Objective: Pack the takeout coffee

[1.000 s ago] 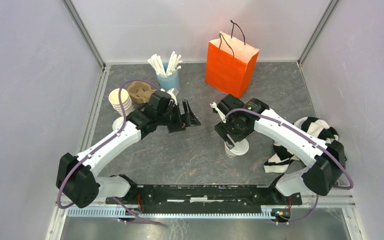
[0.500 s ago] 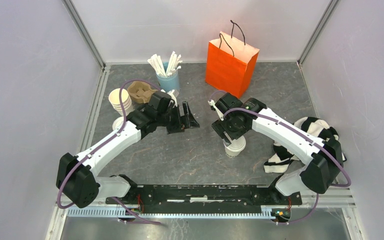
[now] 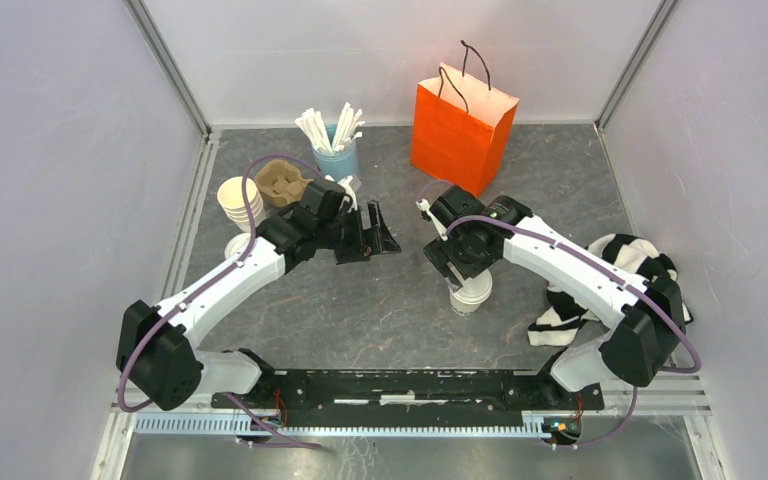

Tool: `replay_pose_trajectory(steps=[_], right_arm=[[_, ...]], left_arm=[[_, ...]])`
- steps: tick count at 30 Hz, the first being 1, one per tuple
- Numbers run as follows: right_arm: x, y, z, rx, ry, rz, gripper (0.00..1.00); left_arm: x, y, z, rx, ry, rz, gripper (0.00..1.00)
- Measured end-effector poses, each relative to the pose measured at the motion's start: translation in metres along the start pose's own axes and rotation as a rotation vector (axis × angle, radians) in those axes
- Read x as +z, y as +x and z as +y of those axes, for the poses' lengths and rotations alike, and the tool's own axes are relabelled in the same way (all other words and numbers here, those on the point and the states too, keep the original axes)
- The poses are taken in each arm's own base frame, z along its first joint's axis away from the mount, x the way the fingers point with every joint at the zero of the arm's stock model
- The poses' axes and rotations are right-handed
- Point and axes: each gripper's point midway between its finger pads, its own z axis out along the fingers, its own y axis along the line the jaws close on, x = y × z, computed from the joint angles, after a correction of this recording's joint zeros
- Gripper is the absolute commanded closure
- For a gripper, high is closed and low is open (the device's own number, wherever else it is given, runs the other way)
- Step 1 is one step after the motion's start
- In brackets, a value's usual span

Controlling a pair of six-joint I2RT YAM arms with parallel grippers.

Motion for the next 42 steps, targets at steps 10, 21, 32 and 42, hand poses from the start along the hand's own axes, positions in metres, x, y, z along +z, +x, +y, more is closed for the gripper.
replay_pose_trajectory(steps=[10,21,32,42], right_arm=[[0.000,0.000,-0.001,0.000,0.003,0.000,0.15],[0.007,0.006,-0.002,0.003,0.007,0.015,0.14],[0.009,0.005,-0.006,0.005,0.020,0.014,0.02],[-0.041,-0.030,-0.019,0.084,-0.053,-0.154,0.03]], left_arm=[[0.001,-0.003,-0.002,0.008,0.002,-0.002,0.09],[-0.001,-0.004,-0.004,0.009,0.003,-0.004,0.09],[0.000,-0.005,-0.004,0.018,0.001,0.001,0.06],[0.005,-0.003,-0.020,0.030,0.073,0.056,0.09]])
